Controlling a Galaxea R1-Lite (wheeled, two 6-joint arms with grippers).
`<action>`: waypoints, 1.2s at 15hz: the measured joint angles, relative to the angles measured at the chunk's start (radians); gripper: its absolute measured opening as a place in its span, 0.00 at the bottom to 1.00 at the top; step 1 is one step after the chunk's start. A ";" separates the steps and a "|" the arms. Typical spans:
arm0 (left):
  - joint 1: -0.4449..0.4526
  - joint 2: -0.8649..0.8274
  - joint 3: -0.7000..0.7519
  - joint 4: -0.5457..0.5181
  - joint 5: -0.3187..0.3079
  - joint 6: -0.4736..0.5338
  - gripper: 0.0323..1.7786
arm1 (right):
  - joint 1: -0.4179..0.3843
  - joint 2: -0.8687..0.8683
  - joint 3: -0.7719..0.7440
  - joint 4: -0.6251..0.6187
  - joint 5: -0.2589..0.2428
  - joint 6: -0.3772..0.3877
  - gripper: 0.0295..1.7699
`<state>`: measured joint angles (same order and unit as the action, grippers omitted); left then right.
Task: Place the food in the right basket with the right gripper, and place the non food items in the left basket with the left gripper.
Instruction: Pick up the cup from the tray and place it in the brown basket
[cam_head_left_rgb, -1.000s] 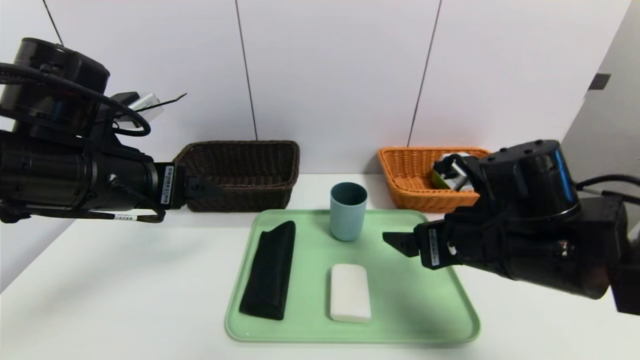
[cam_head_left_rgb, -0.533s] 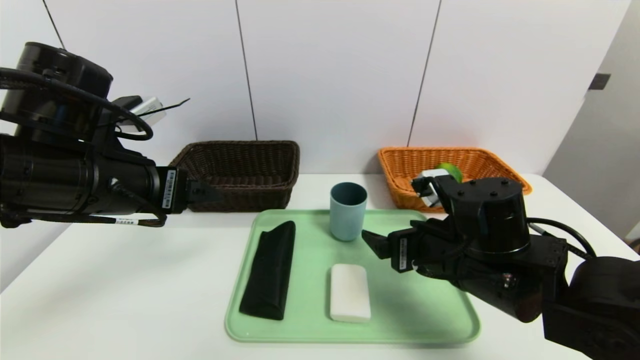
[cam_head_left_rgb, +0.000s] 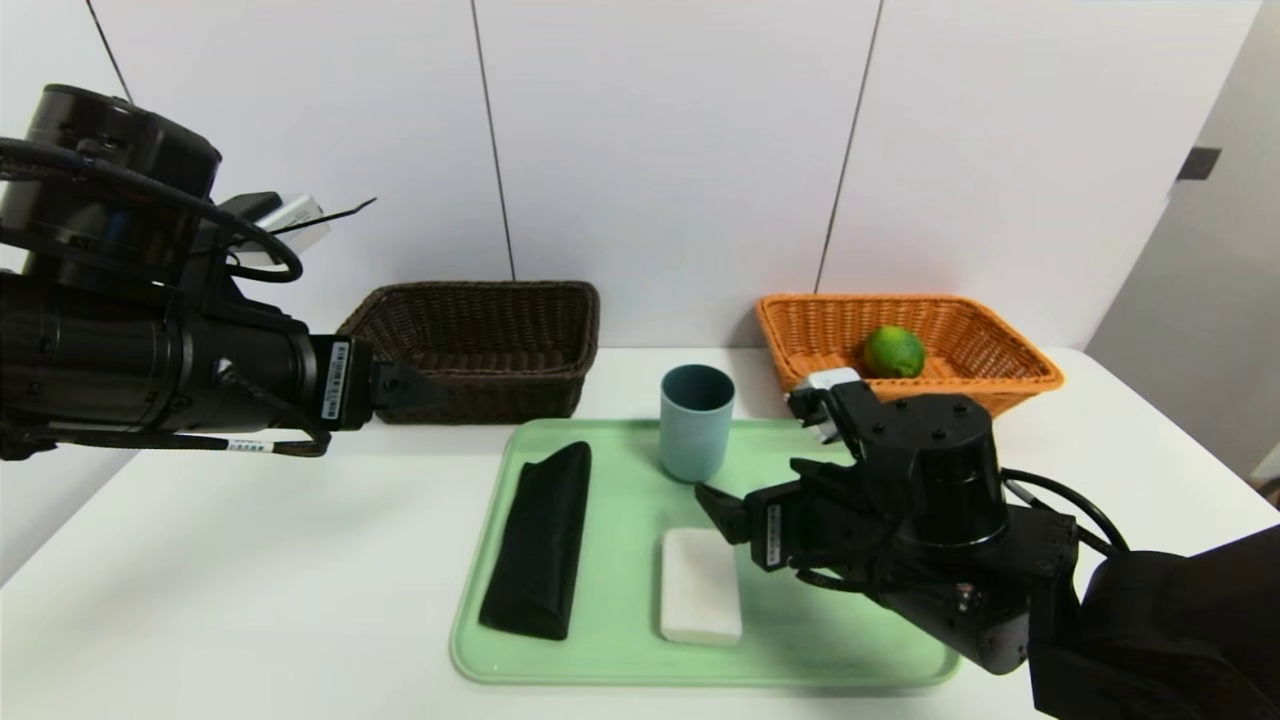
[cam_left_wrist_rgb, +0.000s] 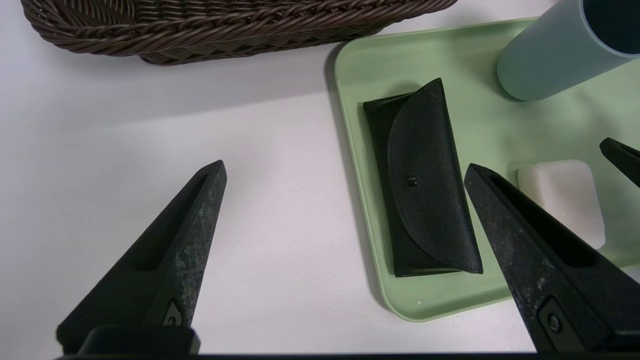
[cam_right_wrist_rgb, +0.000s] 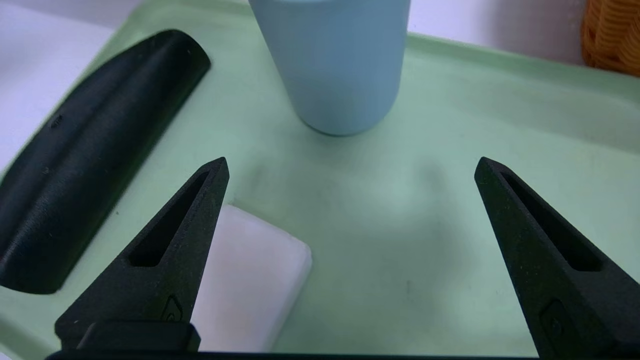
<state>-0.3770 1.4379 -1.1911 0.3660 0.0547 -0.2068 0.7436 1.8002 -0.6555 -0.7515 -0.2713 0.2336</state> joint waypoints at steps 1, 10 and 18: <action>0.000 0.000 0.000 0.000 0.000 0.000 0.95 | 0.005 0.013 0.005 -0.046 0.000 -0.018 0.96; 0.000 0.000 0.006 0.000 -0.001 0.000 0.95 | 0.010 0.148 0.053 -0.336 0.000 -0.118 0.96; -0.001 0.003 0.005 -0.006 -0.005 0.001 0.95 | -0.007 0.180 0.001 -0.334 0.000 -0.139 0.96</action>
<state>-0.3777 1.4406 -1.1857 0.3602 0.0494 -0.2057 0.7368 1.9800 -0.6547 -1.0857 -0.2717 0.0947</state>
